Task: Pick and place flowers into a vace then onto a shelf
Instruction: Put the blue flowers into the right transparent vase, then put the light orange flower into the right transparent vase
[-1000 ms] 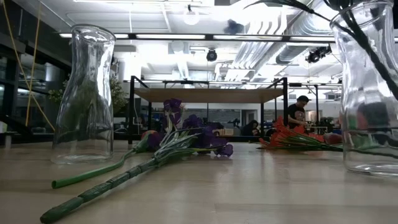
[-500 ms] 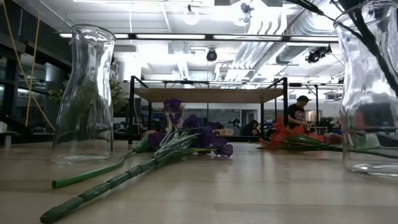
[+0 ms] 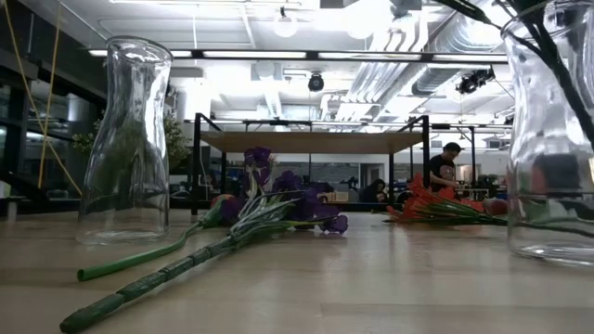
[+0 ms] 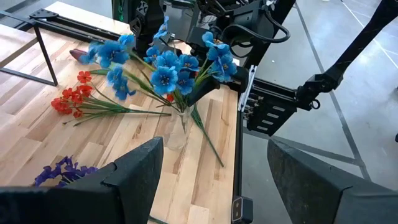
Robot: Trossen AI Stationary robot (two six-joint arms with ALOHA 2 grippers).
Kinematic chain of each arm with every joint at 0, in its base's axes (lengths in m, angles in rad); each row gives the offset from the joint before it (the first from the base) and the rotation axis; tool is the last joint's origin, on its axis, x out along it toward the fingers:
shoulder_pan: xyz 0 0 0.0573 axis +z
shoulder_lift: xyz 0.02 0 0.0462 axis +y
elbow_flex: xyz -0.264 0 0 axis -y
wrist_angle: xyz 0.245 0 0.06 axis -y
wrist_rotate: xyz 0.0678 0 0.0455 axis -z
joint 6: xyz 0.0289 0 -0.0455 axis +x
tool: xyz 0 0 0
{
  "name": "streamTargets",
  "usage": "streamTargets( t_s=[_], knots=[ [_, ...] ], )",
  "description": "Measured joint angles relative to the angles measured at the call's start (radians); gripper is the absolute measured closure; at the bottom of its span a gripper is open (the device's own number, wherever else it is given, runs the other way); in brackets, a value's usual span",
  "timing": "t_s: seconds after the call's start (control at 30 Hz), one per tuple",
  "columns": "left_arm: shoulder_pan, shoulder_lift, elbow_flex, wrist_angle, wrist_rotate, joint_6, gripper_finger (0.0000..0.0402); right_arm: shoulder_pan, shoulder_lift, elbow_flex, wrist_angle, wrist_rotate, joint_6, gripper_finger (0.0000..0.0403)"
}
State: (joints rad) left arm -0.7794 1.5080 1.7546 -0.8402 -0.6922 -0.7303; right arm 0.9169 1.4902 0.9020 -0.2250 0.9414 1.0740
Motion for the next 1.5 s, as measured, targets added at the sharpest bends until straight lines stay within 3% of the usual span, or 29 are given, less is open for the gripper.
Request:
streamTargets(
  t_s=[1.07, 1.3, 1.5],
  knots=[
    [0.0, 0.0, 0.0, 0.0, 0.0, 0.0, 0.0082, 0.05, -0.002, -0.001, 0.052, -0.024, 0.007, 0.0331],
    [0.0, 0.0, 0.0, 0.0, 0.0, 0.0, 0.0082, 0.096, -0.002, -0.001, 0.205, -0.001, -0.065, 0.0331],
    [0.0, 0.0, 0.0, 0.0, 0.0, 0.004, 0.0082, 0.125, -0.002, -0.001, 0.467, 0.003, -0.231, 0.0331]
  ],
)
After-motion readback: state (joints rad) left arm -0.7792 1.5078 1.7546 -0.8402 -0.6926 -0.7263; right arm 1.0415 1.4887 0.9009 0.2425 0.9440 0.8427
